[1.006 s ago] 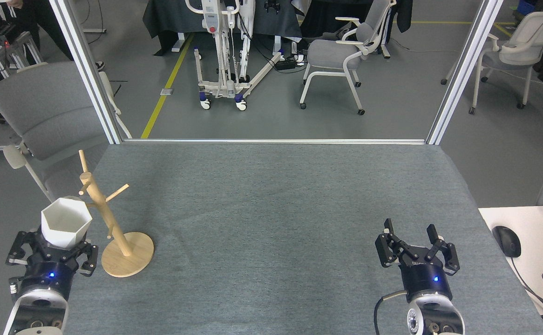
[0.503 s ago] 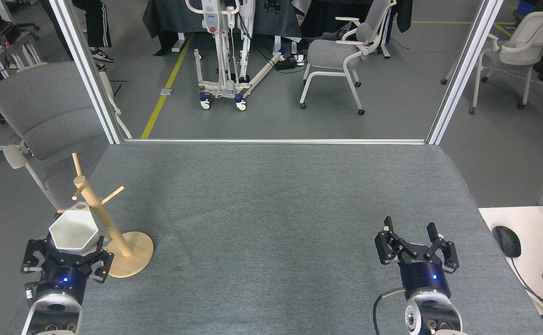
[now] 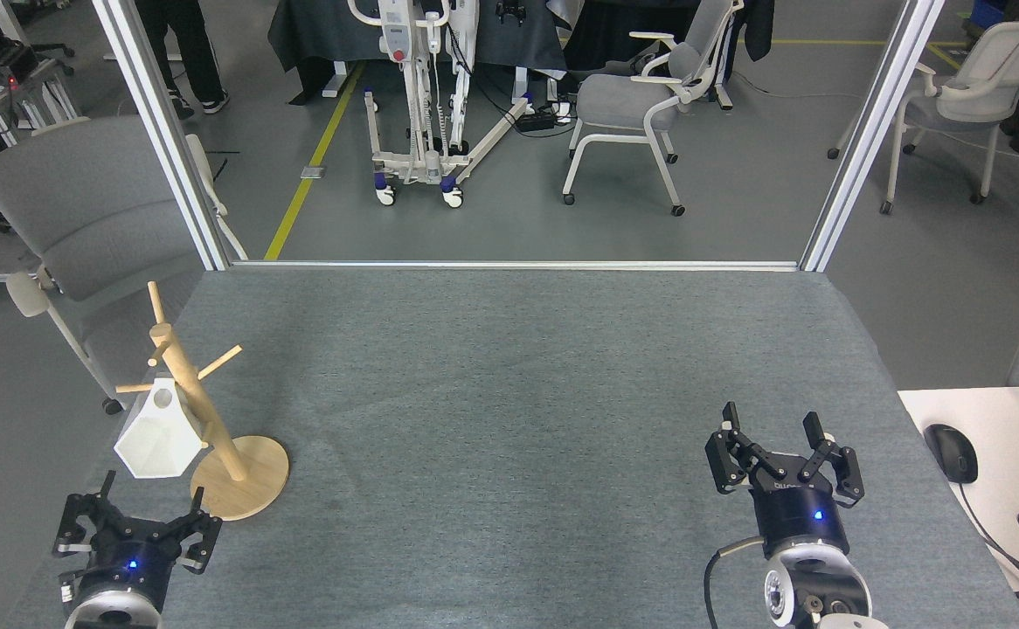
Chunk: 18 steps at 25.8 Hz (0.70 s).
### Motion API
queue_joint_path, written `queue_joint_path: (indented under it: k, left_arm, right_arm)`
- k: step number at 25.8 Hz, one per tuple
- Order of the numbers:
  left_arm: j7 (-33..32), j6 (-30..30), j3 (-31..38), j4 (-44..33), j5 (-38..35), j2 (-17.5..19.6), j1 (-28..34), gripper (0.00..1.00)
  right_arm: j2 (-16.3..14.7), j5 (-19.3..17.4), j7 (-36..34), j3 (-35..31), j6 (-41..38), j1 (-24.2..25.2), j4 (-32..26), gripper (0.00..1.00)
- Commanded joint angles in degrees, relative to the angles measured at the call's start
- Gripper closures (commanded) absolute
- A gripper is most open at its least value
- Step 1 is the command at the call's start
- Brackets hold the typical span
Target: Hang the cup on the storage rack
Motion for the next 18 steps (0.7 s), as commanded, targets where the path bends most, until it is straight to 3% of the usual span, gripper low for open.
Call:
queue_joint_path:
  k: [1, 6, 12, 15, 18]
  left_arm:
    - [1.9, -0.2, 0.2, 1.8, 1.4, 0.1, 2.0, 0.02]
    - [4.8, -2.3, -1.2, 1.0, 9.1, -1.2, 4.3, 0.02]
    - [5.5, -8.6, -5.6, -4.8, 13.4, -12.2, 3.0, 0.02]
    - [5.4, -5.9, -14.0, -6.6, 13.6, -12.5, 1.8, 0.02]
    - [5.0, 3.6, -22.6, -6.0, 14.2, -12.7, -1.9, 0.02]
  right_arm:
    - [0.2, 0.0, 0.1, 0.2, 0.0, -1.4, 1.0, 0.0]
    - [0.4, 0.0, 0.1, 0.3, 0.0, -1.9, 1.6, 0.0]
    - [-0.3, -0.1, 0.1, 0.3, -0.1, -2.8, 2.6, 0.0]
    - [0.1, 0.0, 0.2, 0.3, 0.0, -3.3, 2.7, 0.0]
    - [-0.3, -0.1, 0.2, 0.4, -0.1, -2.8, 2.6, 0.0]
